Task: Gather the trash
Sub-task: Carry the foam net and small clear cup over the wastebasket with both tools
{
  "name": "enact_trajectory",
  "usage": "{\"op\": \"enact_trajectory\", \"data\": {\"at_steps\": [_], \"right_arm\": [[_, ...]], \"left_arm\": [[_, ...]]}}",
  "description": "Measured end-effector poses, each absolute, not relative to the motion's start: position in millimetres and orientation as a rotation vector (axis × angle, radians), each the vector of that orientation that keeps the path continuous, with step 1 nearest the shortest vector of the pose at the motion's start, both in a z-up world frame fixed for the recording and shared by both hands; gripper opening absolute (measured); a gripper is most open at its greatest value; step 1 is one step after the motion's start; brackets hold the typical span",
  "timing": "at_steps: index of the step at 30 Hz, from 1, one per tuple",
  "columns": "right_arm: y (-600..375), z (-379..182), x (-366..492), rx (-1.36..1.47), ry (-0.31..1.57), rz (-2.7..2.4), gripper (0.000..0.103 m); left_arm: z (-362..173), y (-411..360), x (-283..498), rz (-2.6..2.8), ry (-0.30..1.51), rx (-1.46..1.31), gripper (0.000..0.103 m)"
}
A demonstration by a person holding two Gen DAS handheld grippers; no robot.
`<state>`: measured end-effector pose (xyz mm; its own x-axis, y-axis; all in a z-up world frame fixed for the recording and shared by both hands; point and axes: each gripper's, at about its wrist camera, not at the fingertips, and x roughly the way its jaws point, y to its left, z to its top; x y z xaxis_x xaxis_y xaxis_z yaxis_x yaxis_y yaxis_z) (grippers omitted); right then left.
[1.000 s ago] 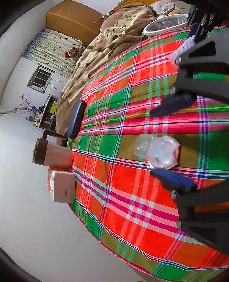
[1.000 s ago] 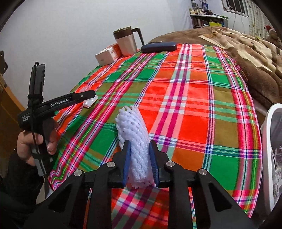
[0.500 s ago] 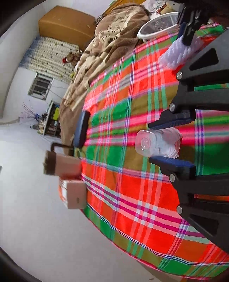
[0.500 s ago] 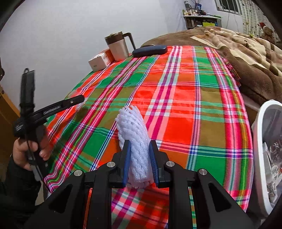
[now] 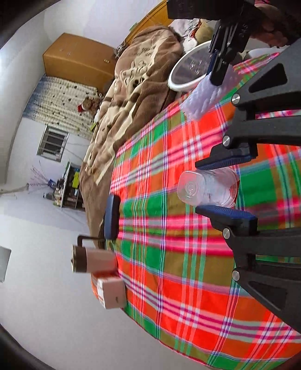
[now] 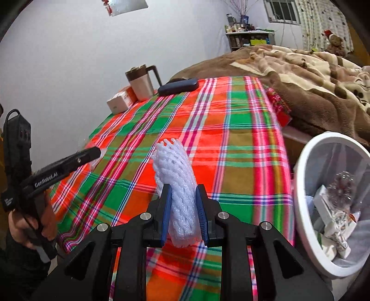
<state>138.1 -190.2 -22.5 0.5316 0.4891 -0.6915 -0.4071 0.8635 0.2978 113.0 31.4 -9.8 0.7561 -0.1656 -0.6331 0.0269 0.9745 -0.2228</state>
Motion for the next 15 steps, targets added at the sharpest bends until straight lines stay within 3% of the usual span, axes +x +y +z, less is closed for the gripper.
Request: {"op": "enact_trajectory", "data": {"at_steps": [15], "right_arm": [[-244,-14,129,0.155,0.812,0.423,0.022]], "left_arm": [[-3,-60,122,-0.288,0.734,-0.141,0.032]]}}
